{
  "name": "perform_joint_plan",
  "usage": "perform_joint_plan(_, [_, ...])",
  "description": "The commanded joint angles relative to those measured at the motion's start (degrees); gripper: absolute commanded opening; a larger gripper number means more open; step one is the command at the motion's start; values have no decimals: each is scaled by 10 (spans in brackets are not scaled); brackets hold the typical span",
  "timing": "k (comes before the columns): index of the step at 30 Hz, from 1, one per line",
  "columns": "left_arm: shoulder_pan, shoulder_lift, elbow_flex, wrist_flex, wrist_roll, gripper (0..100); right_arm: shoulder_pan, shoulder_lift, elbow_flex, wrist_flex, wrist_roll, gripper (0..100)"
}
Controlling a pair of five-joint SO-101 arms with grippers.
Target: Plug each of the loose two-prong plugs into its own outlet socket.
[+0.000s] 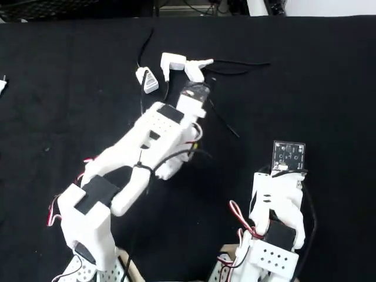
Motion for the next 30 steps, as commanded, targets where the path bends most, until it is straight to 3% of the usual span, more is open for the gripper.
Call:
perform_joint_plan(1, [-21,-3,-13,58,0,29,5,-15,-1,1,5,15])
perform_joint_plan(17, [77,-2,-15,59,6,29,5,-15,-1,1,5,15])
perform_joint_plan(22, [78,3,-51,114,9,29,5,-15,-1,1,5,15])
perform_joint_plan(25, [74,3,-79,154,55,30,5,-15,-1,1,5,15])
perform_joint_plan(30, [22,4,-97,128,150,30,5,-15,-1,1,5,15])
